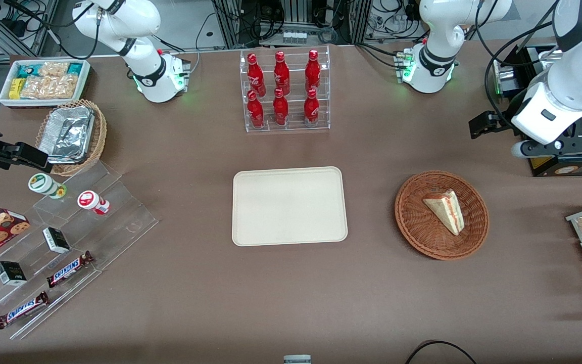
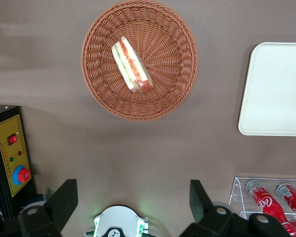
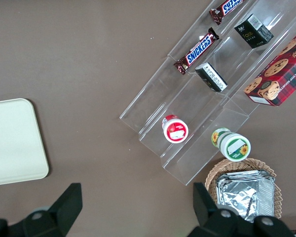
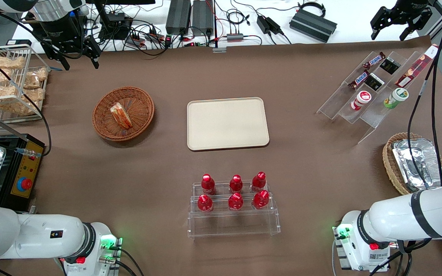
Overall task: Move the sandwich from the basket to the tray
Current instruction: 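Move the left gripper over the wicker basket above the sandwich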
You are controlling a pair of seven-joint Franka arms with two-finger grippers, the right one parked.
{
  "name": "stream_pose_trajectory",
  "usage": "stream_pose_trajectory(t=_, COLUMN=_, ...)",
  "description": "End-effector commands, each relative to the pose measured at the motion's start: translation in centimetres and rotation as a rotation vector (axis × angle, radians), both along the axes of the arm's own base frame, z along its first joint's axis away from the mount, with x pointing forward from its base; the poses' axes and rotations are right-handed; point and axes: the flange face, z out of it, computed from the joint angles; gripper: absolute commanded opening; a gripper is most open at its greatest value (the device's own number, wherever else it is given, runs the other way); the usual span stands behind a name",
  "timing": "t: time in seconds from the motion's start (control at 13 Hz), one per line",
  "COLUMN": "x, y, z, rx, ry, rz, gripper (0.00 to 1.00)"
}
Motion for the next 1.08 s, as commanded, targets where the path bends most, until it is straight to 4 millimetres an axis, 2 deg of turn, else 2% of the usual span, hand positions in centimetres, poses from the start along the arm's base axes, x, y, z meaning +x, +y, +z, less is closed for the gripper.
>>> stream_pose_trajectory(t=0.0, x=-0.6, y=0.5, z=0.7, rx=-0.01, ry=0.008, rz=-0.015, gripper=1.0)
stream_pose_trajectory(t=0.31, x=0.0, y=0.5, z=-0.9, rx=-0.009, ry=0.0, rz=-0.042, gripper=1.0)
stream_pose_trajectory(t=0.46, x=0.3, y=0.5, z=-3.2, rx=-0.012, ry=-0.002, rz=-0.066, gripper=1.0)
stream_pose_trajectory(t=1.0, x=1.4, y=0.8, z=-14.8, rx=-0.005, ry=-0.066, rz=-0.067, gripper=1.0)
